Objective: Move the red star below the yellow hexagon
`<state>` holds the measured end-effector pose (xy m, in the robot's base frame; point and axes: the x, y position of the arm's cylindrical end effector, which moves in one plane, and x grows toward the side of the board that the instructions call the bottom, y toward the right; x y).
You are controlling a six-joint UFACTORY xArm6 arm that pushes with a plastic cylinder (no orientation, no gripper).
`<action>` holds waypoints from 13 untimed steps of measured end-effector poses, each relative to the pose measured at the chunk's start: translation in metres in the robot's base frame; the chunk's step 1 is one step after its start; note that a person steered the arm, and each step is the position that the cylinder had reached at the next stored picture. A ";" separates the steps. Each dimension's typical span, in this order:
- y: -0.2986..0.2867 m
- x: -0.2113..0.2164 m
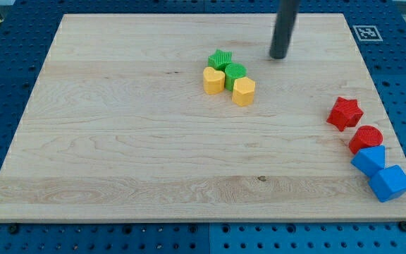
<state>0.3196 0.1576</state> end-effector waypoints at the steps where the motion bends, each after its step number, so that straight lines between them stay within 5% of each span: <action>1: 0.052 0.023; 3: 0.114 0.104; 5: 0.098 0.157; 7: 0.035 0.161; 9: 0.092 0.156; 13: 0.094 0.134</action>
<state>0.4537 0.2512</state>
